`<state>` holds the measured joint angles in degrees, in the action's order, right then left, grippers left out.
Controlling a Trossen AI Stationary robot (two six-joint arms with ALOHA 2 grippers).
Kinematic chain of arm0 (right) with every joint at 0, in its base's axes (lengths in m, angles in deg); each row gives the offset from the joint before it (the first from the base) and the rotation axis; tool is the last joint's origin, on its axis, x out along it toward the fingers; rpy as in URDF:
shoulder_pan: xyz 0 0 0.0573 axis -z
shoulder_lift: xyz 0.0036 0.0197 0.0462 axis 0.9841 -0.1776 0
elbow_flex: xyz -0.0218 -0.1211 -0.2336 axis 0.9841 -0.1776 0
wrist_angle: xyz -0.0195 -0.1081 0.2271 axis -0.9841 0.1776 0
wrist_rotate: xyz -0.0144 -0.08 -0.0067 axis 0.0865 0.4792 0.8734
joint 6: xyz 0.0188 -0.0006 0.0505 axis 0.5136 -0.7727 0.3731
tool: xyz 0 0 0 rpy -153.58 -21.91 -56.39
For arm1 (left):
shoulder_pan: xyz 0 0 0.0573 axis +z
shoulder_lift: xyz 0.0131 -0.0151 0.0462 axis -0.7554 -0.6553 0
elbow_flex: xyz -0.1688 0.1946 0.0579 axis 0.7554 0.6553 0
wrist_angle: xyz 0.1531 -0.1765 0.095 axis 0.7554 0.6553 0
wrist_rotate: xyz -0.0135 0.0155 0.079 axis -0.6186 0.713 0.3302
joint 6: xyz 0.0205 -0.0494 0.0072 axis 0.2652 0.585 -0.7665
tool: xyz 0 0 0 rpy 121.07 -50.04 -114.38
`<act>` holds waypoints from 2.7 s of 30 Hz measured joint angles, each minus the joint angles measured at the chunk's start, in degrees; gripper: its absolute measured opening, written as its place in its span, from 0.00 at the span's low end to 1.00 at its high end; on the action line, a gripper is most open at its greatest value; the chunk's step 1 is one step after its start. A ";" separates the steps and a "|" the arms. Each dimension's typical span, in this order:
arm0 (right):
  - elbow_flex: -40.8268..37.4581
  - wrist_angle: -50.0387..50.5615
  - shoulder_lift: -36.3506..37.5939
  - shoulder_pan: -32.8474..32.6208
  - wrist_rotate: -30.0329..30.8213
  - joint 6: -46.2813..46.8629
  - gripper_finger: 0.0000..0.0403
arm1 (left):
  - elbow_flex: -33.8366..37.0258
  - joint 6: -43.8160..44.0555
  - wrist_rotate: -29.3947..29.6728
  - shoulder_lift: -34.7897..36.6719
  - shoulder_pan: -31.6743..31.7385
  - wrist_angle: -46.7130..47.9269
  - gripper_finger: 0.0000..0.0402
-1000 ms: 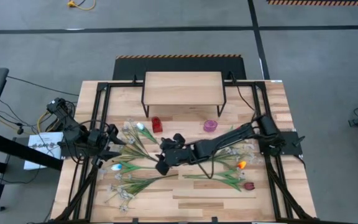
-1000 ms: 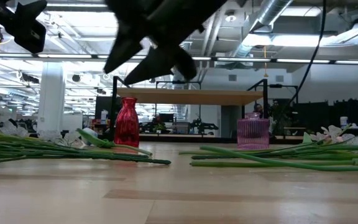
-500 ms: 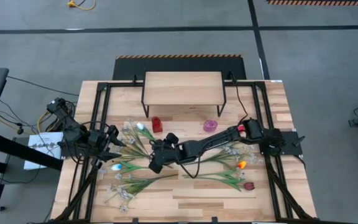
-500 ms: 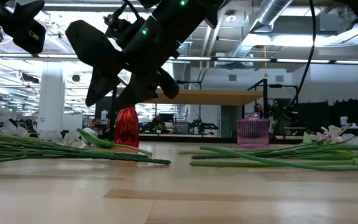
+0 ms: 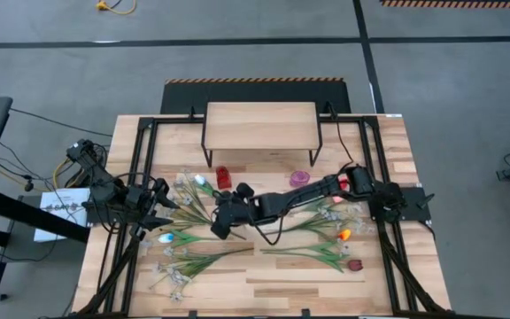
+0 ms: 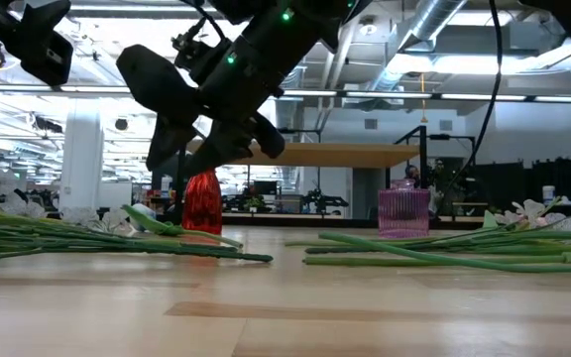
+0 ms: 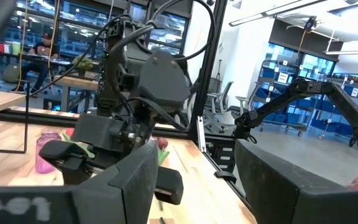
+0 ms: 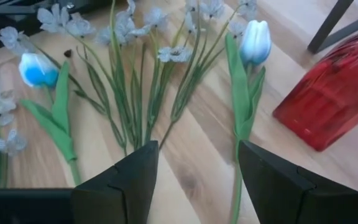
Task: Pick and place flowers into a vace then onto a shelf
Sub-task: Put the top white tulip into the pink vase
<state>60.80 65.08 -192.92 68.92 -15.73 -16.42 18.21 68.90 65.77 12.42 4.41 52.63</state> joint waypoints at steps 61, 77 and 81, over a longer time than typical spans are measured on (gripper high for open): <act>-1.38 -4.56 -7.10 5.82 -9.30 -4.13 0.29 | -0.02 0.48 -1.52 -0.02 0.01 -0.13 0.51; 4.75 4.35 -7.67 3.62 -9.67 -3.91 0.01 | -0.02 1.11 -1.46 -0.02 0.01 -0.04 0.51; 8.12 8.62 -7.65 2.60 -9.51 -2.66 0.01 | -0.02 1.11 -1.46 -0.02 0.01 -0.03 0.51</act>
<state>68.92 73.70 -200.57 71.52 -25.24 -19.08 18.19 70.02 64.31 12.40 4.42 52.61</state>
